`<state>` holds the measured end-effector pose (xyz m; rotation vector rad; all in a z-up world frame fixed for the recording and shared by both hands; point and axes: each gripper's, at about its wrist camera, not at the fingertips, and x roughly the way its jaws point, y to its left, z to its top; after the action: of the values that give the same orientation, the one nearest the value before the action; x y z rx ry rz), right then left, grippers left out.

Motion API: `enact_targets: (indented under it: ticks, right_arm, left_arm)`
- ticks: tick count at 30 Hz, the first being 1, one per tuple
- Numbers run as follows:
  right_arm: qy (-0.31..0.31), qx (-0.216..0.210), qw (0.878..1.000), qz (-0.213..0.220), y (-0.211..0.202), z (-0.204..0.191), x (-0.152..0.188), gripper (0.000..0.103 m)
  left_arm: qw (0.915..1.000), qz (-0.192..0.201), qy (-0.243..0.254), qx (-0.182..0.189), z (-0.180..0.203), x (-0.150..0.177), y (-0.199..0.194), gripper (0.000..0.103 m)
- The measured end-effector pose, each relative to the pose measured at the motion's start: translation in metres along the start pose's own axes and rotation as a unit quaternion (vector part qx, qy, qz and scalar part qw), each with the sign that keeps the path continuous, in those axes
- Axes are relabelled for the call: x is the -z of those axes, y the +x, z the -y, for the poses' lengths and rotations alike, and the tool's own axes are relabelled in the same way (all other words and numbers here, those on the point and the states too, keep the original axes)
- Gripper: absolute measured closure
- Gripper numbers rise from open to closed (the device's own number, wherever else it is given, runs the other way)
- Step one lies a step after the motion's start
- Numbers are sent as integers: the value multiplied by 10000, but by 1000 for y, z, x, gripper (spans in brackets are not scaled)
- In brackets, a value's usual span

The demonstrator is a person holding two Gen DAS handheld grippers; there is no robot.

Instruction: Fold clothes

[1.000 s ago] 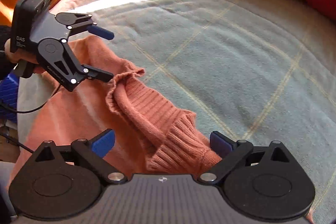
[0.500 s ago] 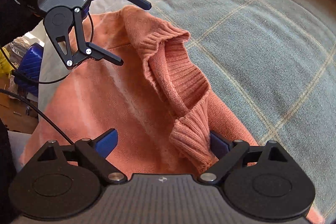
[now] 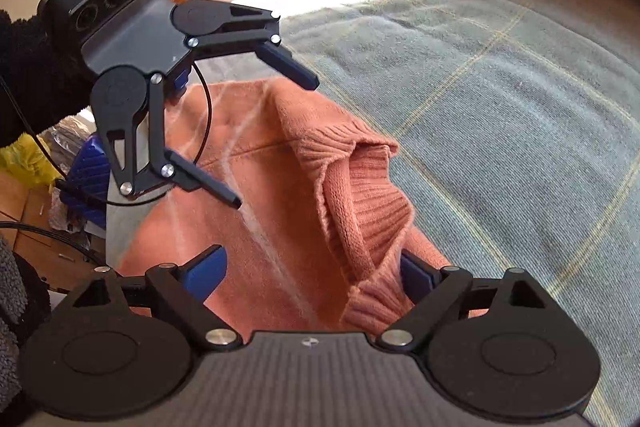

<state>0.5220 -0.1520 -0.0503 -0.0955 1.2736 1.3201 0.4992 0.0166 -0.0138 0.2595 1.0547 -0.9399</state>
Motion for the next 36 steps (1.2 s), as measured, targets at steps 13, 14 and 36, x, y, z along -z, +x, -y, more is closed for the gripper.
enact_targets:
  ticks: [13, 14, 36]
  right_arm:
    - [609, -910, 9904, 842, -26, 28, -48, 9]
    - [586, -864, 9896, 988, -35, 29, -54, 9]
    - [1444, 956, 9784, 1129, -47, 37, 7, 6]
  left_arm:
    - [9983, 407, 190, 363, -10, -7, 37, 2]
    - [9982, 543, 123, 223, -18, -13, 38, 2]
    - [9873, 632, -1205, -818, -52, 2, 20, 2]
